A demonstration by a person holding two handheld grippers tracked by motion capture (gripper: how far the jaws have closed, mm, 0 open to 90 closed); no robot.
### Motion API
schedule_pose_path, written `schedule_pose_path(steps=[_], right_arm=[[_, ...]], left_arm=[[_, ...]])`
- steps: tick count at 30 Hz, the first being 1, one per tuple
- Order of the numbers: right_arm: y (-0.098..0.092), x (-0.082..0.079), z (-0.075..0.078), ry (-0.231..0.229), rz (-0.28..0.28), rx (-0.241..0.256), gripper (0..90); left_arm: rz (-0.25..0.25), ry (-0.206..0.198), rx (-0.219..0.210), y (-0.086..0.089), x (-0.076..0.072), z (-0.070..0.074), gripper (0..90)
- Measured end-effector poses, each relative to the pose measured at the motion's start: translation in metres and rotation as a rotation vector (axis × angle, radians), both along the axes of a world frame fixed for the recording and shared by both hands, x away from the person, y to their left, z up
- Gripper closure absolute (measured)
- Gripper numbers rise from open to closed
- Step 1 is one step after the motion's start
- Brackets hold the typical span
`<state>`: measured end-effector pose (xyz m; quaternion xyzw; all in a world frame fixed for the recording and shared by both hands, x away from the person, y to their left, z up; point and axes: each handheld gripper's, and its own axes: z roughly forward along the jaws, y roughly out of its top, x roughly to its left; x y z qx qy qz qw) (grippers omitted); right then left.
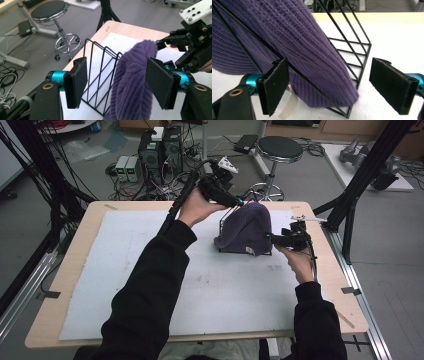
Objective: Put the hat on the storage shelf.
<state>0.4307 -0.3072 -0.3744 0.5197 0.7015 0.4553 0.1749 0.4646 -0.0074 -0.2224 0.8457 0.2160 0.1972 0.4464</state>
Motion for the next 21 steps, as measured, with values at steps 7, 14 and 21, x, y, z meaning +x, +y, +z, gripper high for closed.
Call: schedule_pose_path(steps=[7,14,21], right_arm=[[-0.01,-0.011,0.011,-0.04,-0.055,0.006,12.1],[-0.013,-0.024,0.023,-0.116,-0.116,-0.002,10.3],[-0.008,-0.034,0.03,-0.146,-0.134,-0.027,10.3]], left_arm=[[0.032,-0.046,-0.039,0.03,-0.017,0.001,31.6],[0.067,-0.088,-0.065,0.062,-0.035,-0.001,26.7],[0.135,-0.133,-0.096,0.091,-0.052,-0.007,23.6]])
